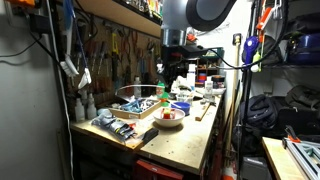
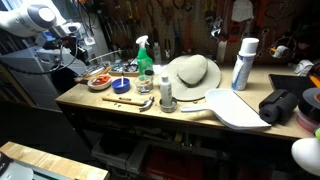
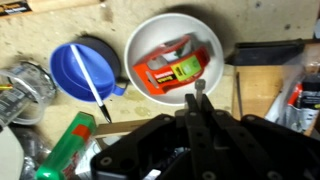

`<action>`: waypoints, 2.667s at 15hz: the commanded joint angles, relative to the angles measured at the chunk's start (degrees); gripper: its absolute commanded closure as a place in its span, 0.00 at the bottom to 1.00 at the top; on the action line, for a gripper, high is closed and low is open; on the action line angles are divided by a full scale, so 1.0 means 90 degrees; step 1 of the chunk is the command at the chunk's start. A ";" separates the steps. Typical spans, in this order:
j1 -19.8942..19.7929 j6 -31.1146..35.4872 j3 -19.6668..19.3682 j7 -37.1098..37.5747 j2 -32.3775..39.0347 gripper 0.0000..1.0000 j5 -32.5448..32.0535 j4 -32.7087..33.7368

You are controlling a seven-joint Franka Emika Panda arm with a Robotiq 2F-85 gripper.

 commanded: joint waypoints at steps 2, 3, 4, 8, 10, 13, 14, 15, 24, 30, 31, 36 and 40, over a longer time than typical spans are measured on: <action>-0.0548 -0.0795 -0.0007 0.0292 -0.0406 0.96 -0.0781 -0.0368; -0.0644 -0.0961 -0.0018 0.0308 -0.0416 0.96 -0.0972 -0.0427; -0.0753 -0.1090 -0.0046 0.0368 -0.0418 0.96 -0.1179 -0.0516; -0.1039 -0.0991 -0.0242 0.0566 -0.0529 0.96 -0.1289 -0.0805; -0.1149 -0.1023 -0.0299 0.0662 -0.0529 0.96 -0.1376 -0.0870; -0.1217 -0.0898 -0.0380 0.0555 -0.0631 0.96 -0.1309 -0.1003; -0.1200 -0.0831 -0.0421 0.0358 -0.0709 0.96 -0.1184 -0.1049; -0.1192 -0.0851 -0.0453 0.0146 -0.0788 0.96 -0.1138 -0.1089; -0.1686 -0.0482 -0.0888 -0.0192 -0.2388 0.96 -0.0748 -0.1652; -0.2030 -0.0155 -0.0979 -0.0327 -0.3114 0.96 -0.0186 -0.1983; -0.2039 -0.0127 -0.0942 -0.0396 -0.3140 0.96 -0.0115 -0.2018; -0.1982 0.0118 -0.0640 -0.0522 -0.2744 0.96 -0.0025 -0.2190; -0.2080 0.0554 -0.0210 -0.0271 -0.2046 0.96 -0.0299 -0.2246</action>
